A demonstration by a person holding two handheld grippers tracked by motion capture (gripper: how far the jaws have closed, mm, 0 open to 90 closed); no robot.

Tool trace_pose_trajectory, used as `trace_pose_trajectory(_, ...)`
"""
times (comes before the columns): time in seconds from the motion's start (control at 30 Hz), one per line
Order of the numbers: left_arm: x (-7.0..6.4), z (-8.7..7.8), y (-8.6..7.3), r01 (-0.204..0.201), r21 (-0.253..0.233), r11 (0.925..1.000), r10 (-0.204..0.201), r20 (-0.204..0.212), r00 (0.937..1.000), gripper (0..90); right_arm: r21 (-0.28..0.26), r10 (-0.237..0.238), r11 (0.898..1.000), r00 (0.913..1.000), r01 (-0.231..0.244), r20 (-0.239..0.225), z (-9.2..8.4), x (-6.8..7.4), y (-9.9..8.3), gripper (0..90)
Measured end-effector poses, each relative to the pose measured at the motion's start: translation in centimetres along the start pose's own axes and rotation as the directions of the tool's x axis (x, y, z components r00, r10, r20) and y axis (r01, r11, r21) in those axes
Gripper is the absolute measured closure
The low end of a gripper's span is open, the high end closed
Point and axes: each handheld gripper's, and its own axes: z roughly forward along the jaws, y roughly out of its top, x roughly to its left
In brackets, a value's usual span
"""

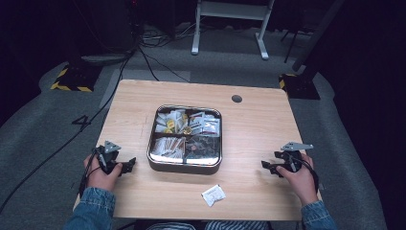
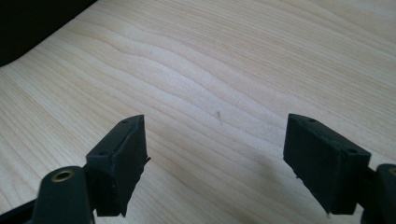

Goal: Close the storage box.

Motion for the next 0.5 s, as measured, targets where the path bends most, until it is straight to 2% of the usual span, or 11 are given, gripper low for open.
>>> trace_pose_trajectory(0.3,-0.1,0.1,0.1,-0.002,0.005,1.0,0.002,0.003,1.0,9.8,-0.015,0.01,1.0,0.9999,-0.01,0.009,0.1,0.3,-1.1,20.2)
trace_pose_trajectory(0.5,-0.1,0.0,0.0,-0.009,0.004,0.9999,0.009,0.003,0.9999,9.8,-0.014,0.0,1.0,0.9993,0.0,0.036,-0.1,0.5,-2.1,19.2)
